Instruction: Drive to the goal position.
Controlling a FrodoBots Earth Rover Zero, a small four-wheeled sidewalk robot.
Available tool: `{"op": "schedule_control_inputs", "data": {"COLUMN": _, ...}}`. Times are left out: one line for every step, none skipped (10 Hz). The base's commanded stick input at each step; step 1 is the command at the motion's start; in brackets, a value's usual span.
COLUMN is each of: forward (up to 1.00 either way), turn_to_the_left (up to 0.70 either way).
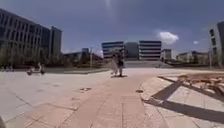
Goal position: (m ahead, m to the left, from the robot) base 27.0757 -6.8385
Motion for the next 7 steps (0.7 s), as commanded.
{"op": "schedule_control_inputs", "data": {"forward": 0.85, "turn_to_the_left": -0.09}}
{"op": "schedule_control_inputs", "data": {"forward": 0.85, "turn_to_the_left": -0.04}}
{"op": "schedule_control_inputs", "data": {"forward": 0.85, "turn_to_the_left": -0.04}}
{"op": "schedule_control_inputs", "data": {"forward": 0.84, "turn_to_the_left": -0.34}}
{"op": "schedule_control_inputs", "data": {"forward": 0.77, "turn_to_the_left": -0.30}}
{"op": "schedule_control_inputs", "data": {"forward": 0.63, "turn_to_the_left": -0.17}}
{"op": "schedule_control_inputs", "data": {"forward": 0.17, "turn_to_the_left": -0.08}}
